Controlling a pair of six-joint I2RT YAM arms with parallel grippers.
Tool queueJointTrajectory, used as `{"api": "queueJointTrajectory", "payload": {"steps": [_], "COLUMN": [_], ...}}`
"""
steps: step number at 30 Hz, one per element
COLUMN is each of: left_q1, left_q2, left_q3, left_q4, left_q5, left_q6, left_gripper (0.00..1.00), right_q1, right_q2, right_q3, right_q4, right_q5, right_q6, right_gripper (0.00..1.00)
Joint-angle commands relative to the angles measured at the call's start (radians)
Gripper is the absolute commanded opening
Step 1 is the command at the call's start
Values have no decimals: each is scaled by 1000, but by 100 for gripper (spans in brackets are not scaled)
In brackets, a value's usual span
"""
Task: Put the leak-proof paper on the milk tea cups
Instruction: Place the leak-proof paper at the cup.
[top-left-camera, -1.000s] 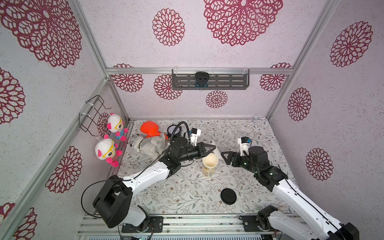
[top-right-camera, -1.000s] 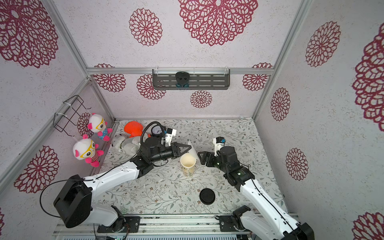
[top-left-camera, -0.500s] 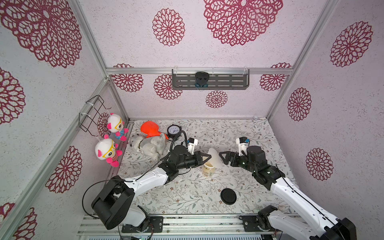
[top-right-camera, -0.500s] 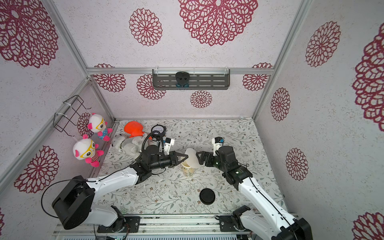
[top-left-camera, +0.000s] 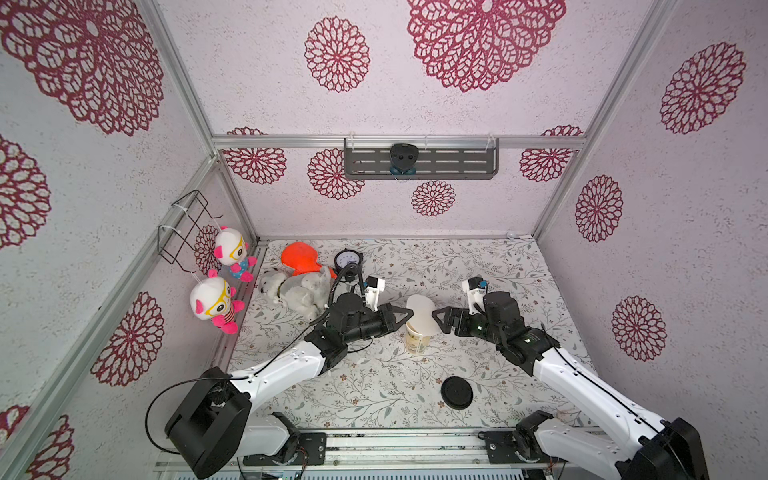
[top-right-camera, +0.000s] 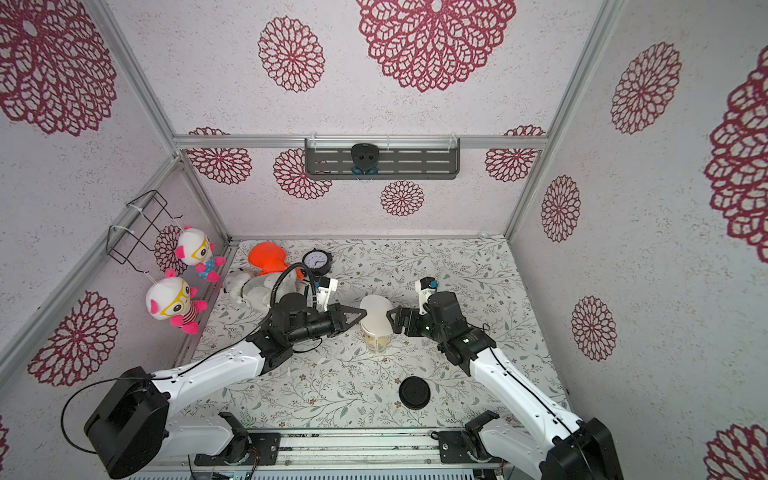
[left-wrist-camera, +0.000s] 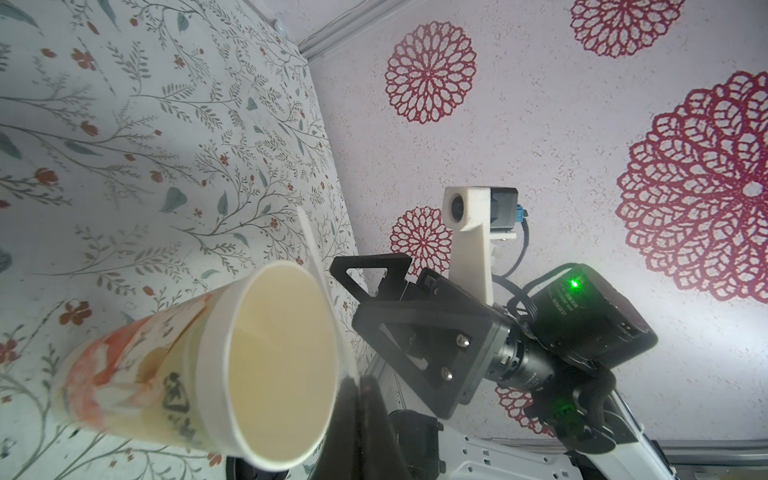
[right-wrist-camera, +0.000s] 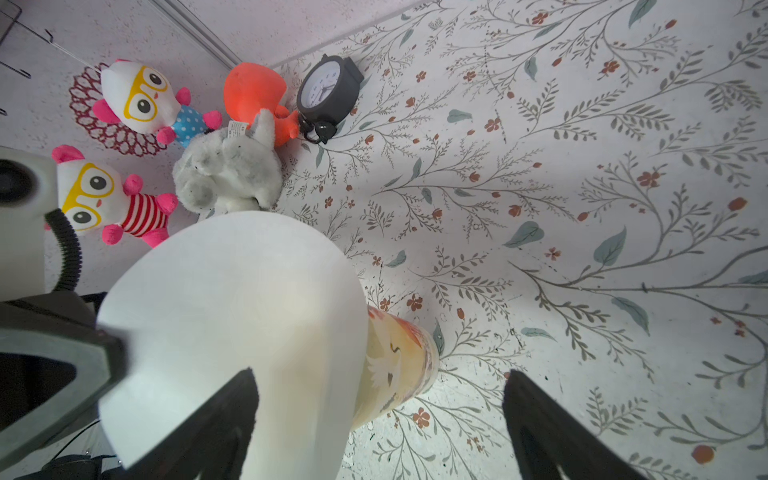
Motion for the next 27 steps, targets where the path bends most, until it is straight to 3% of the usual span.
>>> {"api": "queueJointTrajectory", "payload": {"steps": [1,27], "left_q1": [7,40], "left_q2": [-20,-17], "left_q3": [0,-50], "left_q4": [-21,-17], "left_q5": [-8,-1], "left_q6": [18,17], "left_gripper": [0,3], "right_q1": [11,25], "right_q2": [11,73], "right_q3": [56,93], "right_q4": [-42,-49], "right_q5": [12,0], "right_q6": [-56,-72], "right_gripper": [94,91]}}
